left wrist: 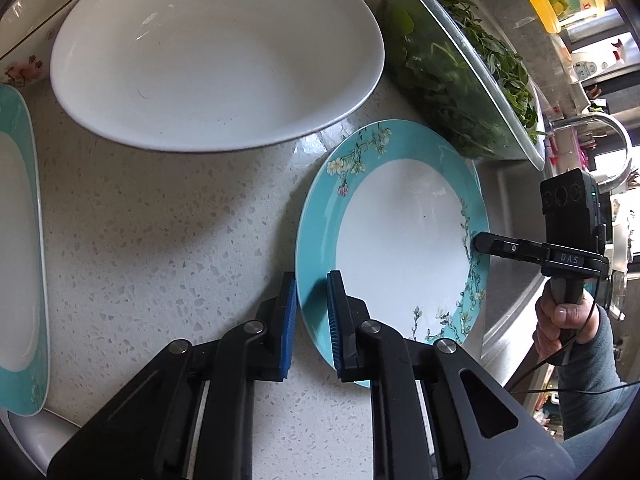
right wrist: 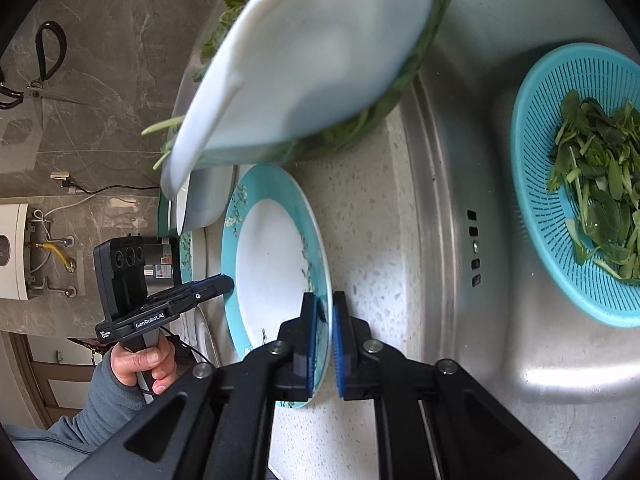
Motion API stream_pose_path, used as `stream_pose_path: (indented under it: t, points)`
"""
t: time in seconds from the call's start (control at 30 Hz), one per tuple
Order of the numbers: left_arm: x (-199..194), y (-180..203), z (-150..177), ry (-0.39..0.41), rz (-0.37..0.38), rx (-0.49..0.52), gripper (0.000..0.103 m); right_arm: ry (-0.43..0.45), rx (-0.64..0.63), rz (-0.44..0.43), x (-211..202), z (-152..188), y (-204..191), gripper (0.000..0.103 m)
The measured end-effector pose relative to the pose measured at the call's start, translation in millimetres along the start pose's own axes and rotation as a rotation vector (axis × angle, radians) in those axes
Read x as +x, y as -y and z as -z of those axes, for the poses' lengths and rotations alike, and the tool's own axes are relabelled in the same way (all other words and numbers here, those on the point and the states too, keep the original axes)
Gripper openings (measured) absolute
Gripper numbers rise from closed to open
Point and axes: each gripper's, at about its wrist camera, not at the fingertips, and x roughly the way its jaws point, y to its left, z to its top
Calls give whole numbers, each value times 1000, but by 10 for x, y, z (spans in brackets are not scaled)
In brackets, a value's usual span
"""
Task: Organize plates and bowls
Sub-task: 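Carry the teal floral plate with both grippers and lower it onto the grey-rimmed plate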
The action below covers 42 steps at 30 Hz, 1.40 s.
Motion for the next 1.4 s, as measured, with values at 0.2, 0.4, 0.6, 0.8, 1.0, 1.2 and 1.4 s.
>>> stream_pose_path:
  t: [0.2, 0.4, 0.6, 0.8, 1.0, 1.2, 1.4]
  points:
    - [-46, 28, 90, 20, 9, -4, 12, -1, -2, 5, 21, 5, -85, 11]
    - [-164, 87, 188, 50, 13, 4, 12, -9, -21, 5, -6, 68, -225, 13]
    - [-340, -23, 327, 92, 13, -39, 12, -34, -73, -10, 59, 208, -559, 13]
    - [-726, -282, 796, 150, -3, -131, 12, -88, -152, -33, 346, 307, -1057, 13]
    - [-1103, -719, 1355, 208, -31, -234, 12, -170, -231, -53, 851, 428, -1566, 13]
    - [-1373, -1290, 1848, 244, -51, -318, 12, -253, -290, -52, 1334, 655, -1950, 13]
    - [-1516, -1799, 2197, 252, -73, -357, 12, -312, -294, -39, 1803, 881, -2115, 13]
